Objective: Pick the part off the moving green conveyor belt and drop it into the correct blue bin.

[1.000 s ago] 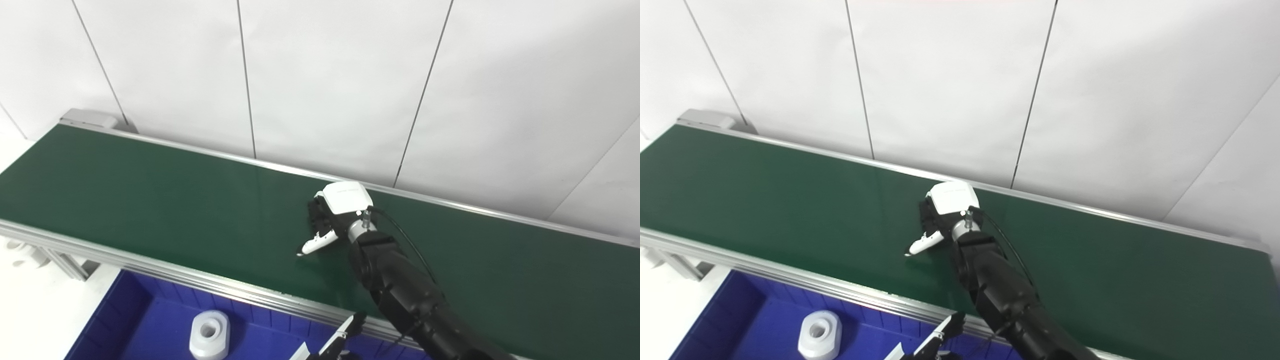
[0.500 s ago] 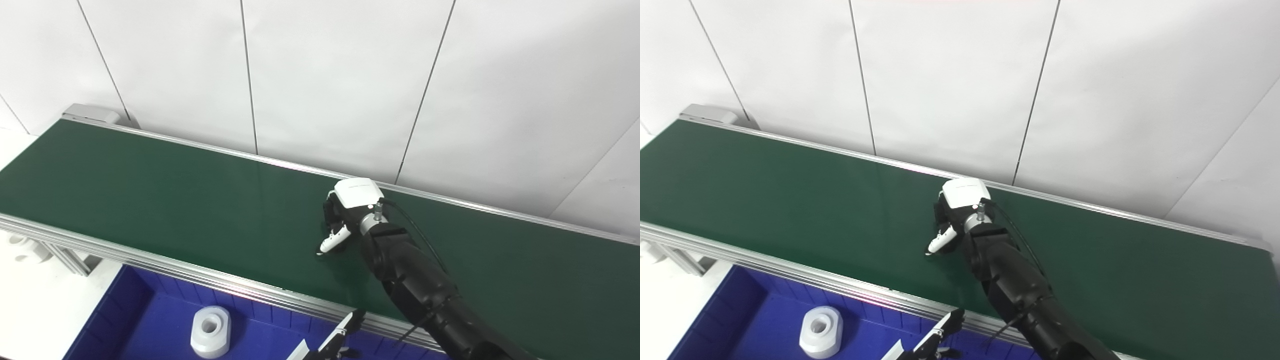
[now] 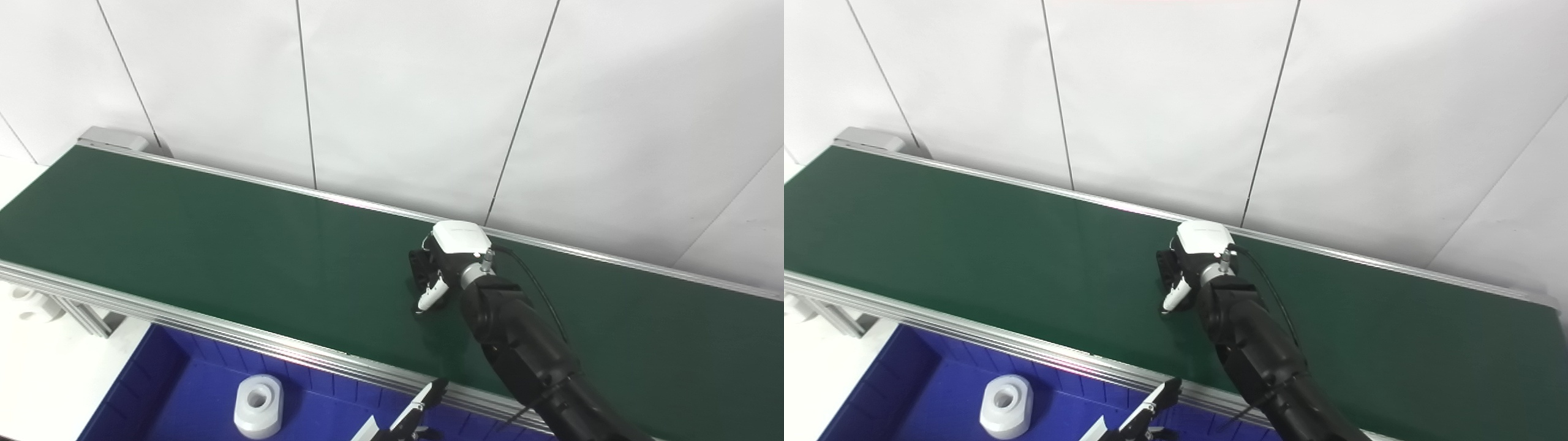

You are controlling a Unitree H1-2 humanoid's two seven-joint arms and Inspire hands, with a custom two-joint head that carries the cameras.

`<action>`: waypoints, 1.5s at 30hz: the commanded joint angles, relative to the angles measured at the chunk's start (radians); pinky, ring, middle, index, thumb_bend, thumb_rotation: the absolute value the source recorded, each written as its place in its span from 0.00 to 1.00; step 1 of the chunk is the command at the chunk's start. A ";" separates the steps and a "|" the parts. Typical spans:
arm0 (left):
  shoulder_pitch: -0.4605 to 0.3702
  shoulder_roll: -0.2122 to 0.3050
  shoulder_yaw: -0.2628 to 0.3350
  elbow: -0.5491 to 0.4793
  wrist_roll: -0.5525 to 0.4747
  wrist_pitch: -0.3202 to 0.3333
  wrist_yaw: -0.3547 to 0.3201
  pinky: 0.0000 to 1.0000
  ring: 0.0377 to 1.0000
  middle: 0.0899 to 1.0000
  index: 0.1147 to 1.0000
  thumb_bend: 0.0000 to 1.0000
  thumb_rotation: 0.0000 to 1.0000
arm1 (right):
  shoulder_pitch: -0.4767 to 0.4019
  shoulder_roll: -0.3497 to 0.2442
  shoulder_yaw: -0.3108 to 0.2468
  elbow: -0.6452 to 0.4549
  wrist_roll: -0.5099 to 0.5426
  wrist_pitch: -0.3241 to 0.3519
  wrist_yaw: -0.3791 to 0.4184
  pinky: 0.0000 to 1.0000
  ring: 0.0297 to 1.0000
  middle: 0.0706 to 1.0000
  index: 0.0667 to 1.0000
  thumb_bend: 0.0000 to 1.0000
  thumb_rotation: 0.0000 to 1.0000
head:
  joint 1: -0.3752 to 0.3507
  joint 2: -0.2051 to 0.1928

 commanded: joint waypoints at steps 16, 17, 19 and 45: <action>0.027 -0.026 -0.061 -0.078 -0.032 0.008 -0.014 0.87 1.00 1.00 1.00 0.96 0.65 | 0.109 -0.056 -0.084 -0.264 0.042 0.009 -0.003 0.25 0.37 0.42 0.50 0.51 0.00 | -0.063 0.019; 0.025 -0.023 -0.060 -0.079 -0.036 0.010 -0.017 0.89 1.00 1.00 1.00 0.95 0.65 | 0.118 -0.062 -0.092 -0.293 0.049 0.005 -0.005 0.24 0.37 0.42 0.49 0.52 0.00 | -0.066 0.019; 0.023 -0.016 -0.057 -0.086 -0.039 0.018 -0.020 0.89 1.00 1.00 1.00 0.95 0.66 | 0.148 -0.075 -0.112 -0.390 0.060 0.005 -0.003 0.22 0.39 0.43 0.47 0.52 0.00 | -0.086 0.021; 0.016 0.103 0.076 -0.226 -0.219 0.117 -0.070 1.00 1.00 1.00 1.00 0.93 0.78 | 0.560 -0.008 -0.332 -1.255 -0.254 0.053 0.493 0.26 0.35 0.43 0.52 0.51 0.00 | -0.484 0.178</action>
